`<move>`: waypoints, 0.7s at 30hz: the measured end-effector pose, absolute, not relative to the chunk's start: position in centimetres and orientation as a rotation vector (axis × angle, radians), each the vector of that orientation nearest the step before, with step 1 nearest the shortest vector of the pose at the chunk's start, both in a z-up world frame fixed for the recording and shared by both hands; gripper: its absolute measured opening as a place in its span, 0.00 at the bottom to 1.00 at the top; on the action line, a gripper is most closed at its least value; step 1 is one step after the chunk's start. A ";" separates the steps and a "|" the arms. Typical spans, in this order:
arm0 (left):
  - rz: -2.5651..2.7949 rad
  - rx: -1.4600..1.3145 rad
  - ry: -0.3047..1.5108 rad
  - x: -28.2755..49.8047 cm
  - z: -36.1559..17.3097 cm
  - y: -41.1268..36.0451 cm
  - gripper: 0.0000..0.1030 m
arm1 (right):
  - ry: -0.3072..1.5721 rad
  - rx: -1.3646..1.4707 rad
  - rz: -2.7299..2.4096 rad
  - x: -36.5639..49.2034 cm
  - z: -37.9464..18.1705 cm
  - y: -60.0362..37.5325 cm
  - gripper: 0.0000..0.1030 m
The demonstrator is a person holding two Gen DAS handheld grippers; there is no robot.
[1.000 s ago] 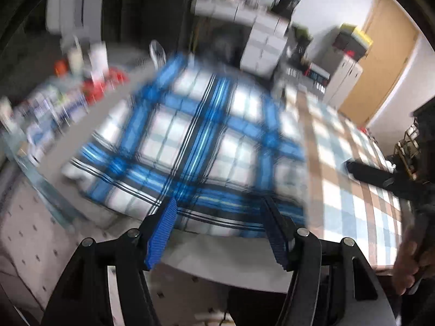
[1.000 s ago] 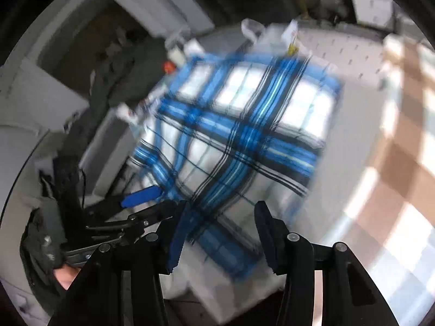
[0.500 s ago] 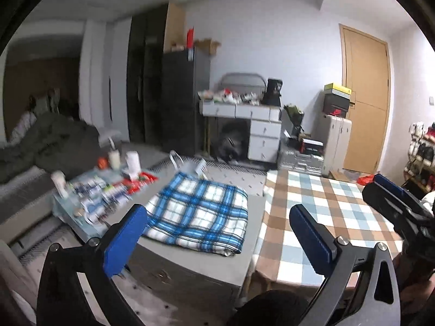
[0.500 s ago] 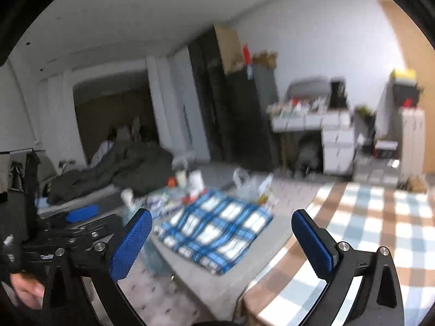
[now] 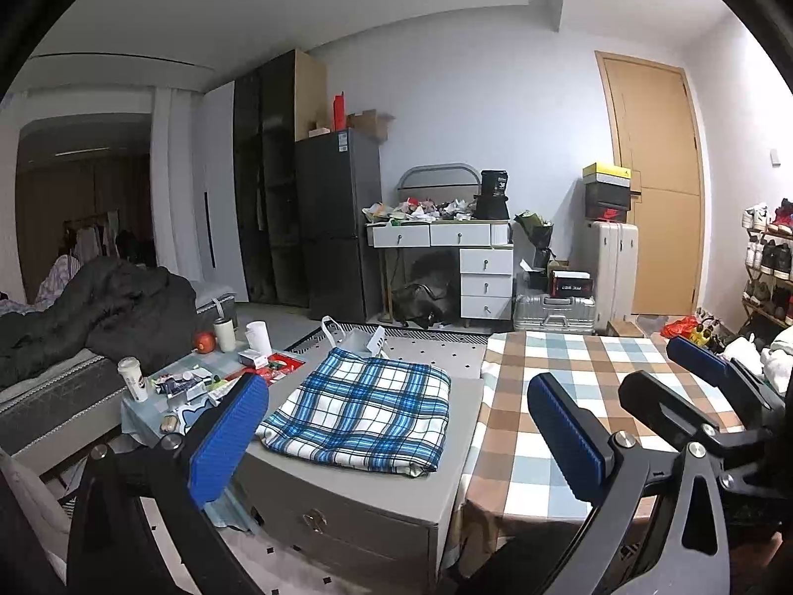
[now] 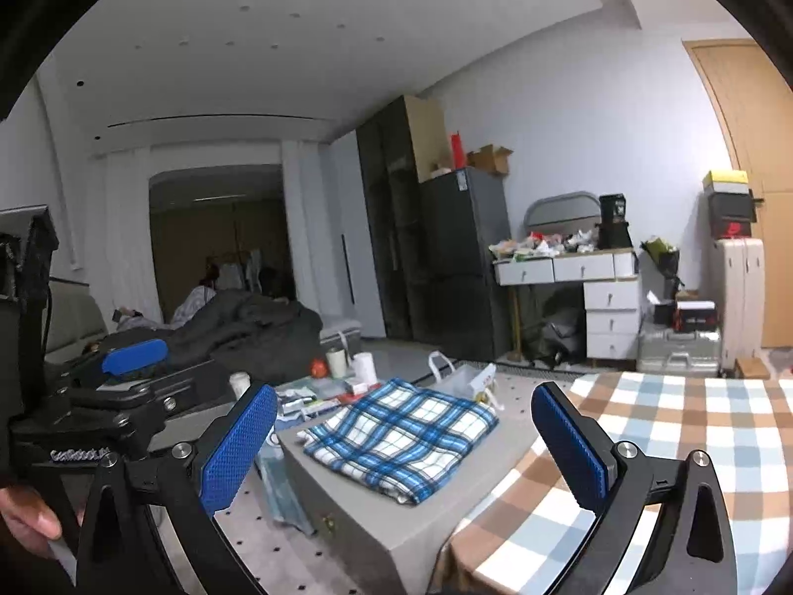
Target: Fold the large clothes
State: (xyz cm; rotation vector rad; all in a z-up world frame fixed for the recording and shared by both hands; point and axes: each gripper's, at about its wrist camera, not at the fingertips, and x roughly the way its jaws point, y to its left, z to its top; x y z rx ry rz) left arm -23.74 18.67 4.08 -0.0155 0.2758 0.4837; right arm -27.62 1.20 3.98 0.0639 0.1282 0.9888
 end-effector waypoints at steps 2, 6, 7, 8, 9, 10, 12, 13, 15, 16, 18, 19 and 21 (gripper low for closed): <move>0.485 -0.029 0.283 -23.6 3.8 18.9 0.99 | 0.133 0.080 0.989 -27.7 3.8 1.1 1.00; 0.493 -0.039 0.292 -23.4 3.2 18.9 0.99 | 0.155 0.095 0.998 -27.5 3.5 1.2 1.00; 0.499 -0.036 0.299 -23.2 3.1 19.0 0.99 | 0.160 0.092 1.005 -27.4 3.4 1.3 1.00; 0.502 -0.035 0.302 -23.1 3.0 19.0 0.99 | 0.161 0.089 1.007 -27.4 3.4 1.4 1.00; 0.498 -0.039 0.305 -23.0 2.8 19.1 0.99 | 0.161 0.086 1.004 -27.4 3.2 1.6 1.00; 0.487 -0.052 0.312 -23.0 2.8 19.3 0.99 | 0.162 0.084 1.003 -27.4 3.2 1.7 1.00; 0.472 -0.072 0.322 -22.9 2.5 19.5 0.99 | 0.165 0.087 1.006 -27.2 2.8 1.8 1.00; 0.469 -0.079 0.327 -22.8 2.5 19.6 0.99 | 0.173 0.090 1.006 -27.1 2.6 1.9 1.00; 0.478 -0.076 0.334 -22.7 2.5 19.5 0.99 | 0.184 0.086 1.008 -27.0 2.4 2.0 1.00; 0.481 -0.073 0.333 -22.8 2.5 19.5 0.99 | 0.190 0.084 1.005 -27.1 2.3 2.1 1.00; 0.485 -0.068 0.332 -22.9 2.5 19.4 0.99 | 0.191 0.084 1.005 -27.1 2.2 2.1 1.00; 0.486 -0.066 0.331 -23.0 2.6 19.3 0.99 | 0.190 0.085 1.004 -27.1 2.3 2.0 1.00; 0.484 -0.065 0.331 -23.1 2.7 19.2 0.99 | 0.189 0.091 1.008 -27.1 2.3 1.9 1.00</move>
